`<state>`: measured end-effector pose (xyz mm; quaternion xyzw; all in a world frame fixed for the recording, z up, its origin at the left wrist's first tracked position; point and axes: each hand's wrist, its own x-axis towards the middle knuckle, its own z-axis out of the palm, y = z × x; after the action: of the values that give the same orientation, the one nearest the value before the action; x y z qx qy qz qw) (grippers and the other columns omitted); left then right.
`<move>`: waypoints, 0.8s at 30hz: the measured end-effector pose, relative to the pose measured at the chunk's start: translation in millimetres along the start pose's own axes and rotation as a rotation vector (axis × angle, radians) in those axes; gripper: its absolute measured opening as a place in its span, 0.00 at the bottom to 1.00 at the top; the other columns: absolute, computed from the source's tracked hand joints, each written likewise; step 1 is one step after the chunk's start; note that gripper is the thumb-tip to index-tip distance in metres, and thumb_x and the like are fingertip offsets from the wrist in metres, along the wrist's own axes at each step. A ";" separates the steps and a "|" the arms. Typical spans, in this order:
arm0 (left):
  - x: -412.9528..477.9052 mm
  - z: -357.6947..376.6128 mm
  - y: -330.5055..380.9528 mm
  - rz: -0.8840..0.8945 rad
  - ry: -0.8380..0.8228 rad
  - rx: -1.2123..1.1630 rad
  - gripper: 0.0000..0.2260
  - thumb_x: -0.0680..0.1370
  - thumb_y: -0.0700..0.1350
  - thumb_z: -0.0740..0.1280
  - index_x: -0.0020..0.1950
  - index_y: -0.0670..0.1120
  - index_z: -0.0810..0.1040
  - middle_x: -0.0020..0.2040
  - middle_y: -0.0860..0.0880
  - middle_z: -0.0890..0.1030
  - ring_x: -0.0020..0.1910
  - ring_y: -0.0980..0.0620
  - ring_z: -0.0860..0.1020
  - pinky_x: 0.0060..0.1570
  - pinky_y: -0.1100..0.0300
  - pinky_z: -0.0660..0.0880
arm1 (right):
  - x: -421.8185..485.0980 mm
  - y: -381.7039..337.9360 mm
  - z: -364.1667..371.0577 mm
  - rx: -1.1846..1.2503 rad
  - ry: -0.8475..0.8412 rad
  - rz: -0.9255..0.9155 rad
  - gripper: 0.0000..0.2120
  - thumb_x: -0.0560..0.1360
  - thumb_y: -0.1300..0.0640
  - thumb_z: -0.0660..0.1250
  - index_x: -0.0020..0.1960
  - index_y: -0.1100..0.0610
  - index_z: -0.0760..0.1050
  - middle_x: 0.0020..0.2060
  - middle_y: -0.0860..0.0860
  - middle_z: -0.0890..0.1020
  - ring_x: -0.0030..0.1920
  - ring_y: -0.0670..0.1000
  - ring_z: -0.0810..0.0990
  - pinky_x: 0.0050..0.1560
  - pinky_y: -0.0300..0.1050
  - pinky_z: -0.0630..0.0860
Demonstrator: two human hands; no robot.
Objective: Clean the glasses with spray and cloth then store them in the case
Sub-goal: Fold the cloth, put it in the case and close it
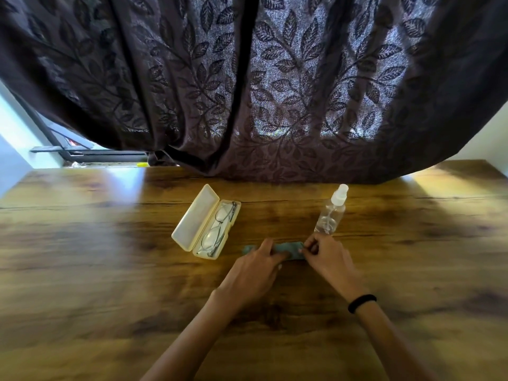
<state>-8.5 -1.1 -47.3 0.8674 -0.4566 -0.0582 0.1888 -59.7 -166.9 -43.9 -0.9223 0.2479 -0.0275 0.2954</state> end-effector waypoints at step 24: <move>-11.0 -43.2 -41.0 -0.242 0.234 -0.119 0.12 0.77 0.41 0.64 0.60 0.47 0.76 0.57 0.47 0.80 0.52 0.54 0.78 0.52 0.64 0.72 | 3.7 -74.4 20.0 0.220 -0.155 -0.287 0.10 0.70 0.58 0.71 0.45 0.51 0.70 0.39 0.43 0.76 0.41 0.43 0.77 0.38 0.33 0.73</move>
<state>28.6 40.7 -23.9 0.9043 -0.3195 -0.0061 0.2831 -19.8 -105.8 -19.1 -0.9096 0.0859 -0.0251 0.4058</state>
